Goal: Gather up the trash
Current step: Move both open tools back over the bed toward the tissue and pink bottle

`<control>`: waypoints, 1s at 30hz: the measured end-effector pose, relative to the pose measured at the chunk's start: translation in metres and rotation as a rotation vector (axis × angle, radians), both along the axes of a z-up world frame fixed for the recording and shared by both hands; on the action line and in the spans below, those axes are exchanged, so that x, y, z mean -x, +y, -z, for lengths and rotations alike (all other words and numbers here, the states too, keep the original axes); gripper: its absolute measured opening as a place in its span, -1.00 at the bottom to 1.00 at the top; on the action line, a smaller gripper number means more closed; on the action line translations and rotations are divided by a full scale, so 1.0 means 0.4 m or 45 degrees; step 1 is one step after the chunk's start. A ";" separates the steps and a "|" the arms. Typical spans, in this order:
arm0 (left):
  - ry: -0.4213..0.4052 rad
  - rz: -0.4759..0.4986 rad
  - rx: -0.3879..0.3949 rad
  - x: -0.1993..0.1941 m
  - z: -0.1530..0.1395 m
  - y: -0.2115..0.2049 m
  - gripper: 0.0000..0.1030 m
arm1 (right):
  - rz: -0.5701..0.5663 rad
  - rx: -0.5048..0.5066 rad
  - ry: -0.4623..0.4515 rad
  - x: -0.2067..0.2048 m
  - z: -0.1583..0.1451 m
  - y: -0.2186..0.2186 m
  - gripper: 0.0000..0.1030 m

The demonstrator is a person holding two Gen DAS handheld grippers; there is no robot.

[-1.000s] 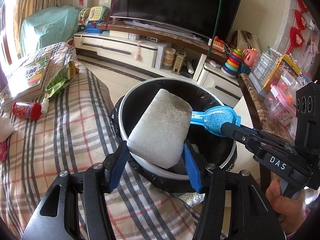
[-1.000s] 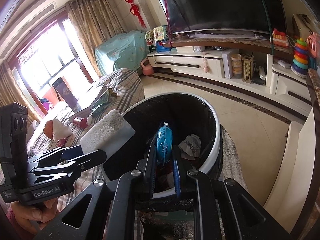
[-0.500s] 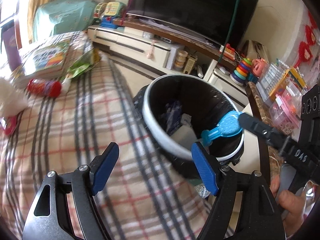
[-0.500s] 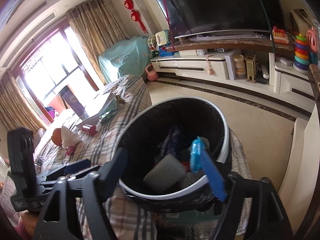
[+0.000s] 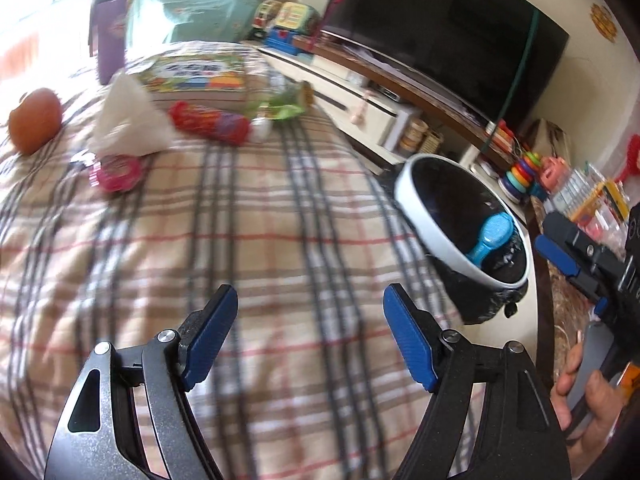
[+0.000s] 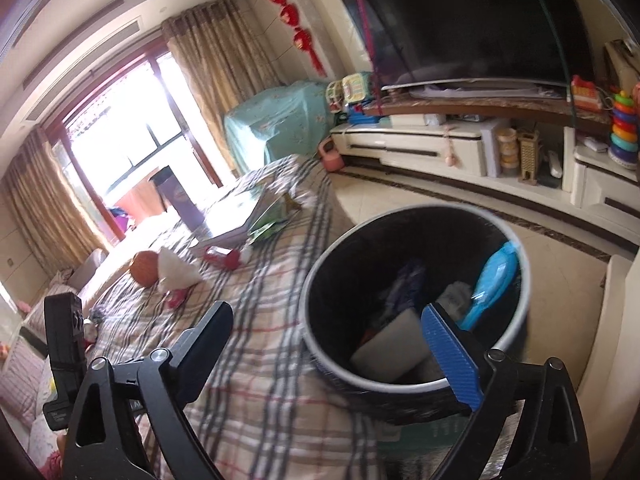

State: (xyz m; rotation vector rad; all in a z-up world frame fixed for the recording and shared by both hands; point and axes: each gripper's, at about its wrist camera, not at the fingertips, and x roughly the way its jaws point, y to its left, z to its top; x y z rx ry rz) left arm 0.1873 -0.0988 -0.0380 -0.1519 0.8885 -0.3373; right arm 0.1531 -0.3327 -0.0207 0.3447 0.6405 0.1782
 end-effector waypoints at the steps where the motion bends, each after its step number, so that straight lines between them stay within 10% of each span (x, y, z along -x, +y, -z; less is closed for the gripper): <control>1: 0.001 -0.017 0.002 0.002 0.000 0.017 0.50 | -0.020 -0.008 0.012 -0.004 0.005 0.019 0.87; 30: -0.073 -0.328 -0.074 -0.083 -0.019 0.345 0.49 | -0.265 -0.014 0.080 -0.095 0.117 0.314 0.93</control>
